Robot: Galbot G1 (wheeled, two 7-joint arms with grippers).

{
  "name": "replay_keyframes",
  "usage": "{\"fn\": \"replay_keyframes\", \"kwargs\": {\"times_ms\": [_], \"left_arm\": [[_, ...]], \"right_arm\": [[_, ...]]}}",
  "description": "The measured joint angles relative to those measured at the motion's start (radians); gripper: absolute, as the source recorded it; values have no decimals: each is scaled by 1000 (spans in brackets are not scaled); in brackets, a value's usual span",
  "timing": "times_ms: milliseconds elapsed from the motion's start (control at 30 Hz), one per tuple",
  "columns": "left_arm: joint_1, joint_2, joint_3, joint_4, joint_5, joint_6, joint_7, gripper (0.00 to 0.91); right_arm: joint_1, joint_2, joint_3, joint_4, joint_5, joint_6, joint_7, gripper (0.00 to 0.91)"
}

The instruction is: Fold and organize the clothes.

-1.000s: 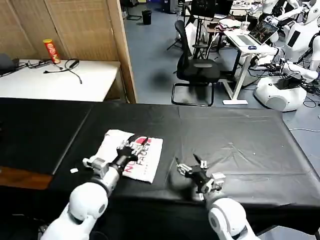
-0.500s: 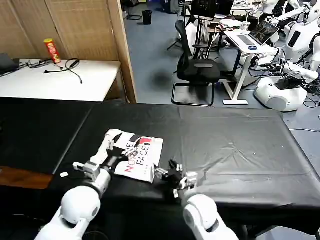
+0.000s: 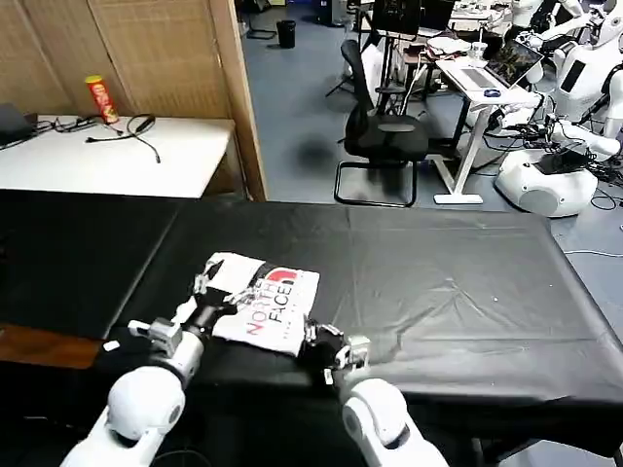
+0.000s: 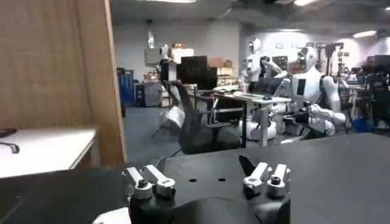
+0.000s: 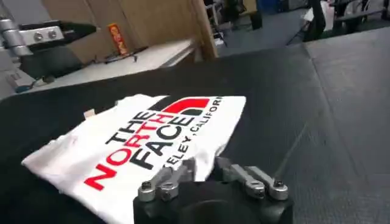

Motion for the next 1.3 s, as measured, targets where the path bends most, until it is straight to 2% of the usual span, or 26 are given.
{"fn": "replay_keyframes", "kwargs": {"times_ms": [167, 300, 333, 467, 600, 767, 833, 967, 1300], "left_arm": [[8, 0, -15, 13, -3, -12, -2, 878], [16, 3, -22, 23, 2, -25, -2, 878], [19, 6, -25, 25, 6, -30, -2, 878], [36, 11, -35, 27, 24, -55, -3, 878], [58, 13, -41, 20, 39, -71, -6, 878], [81, 9, -26, 34, 64, -129, -27, 878], [93, 8, -21, 46, 70, -164, -21, 878], [125, 2, -17, 33, 69, -140, -44, 878], [298, 8, -59, -111, 40, -143, -98, 878]], "right_arm": [[11, -44, 60, 40, 15, -33, 3, 0], [7, -112, 128, 75, 55, -65, -8, 0], [3, -132, 145, 84, 63, -73, -11, 878], [-19, -197, 194, 123, 61, -105, -11, 878], [-60, -234, 230, 174, 49, -109, 8, 878], [-136, -259, 264, 245, 8, -61, 5, 878], [-173, -258, 273, 270, -21, -21, 7, 878], [-262, -250, 277, 318, -50, 75, 45, 878], [-555, -231, 290, 376, -263, 451, 125, 878]]}}
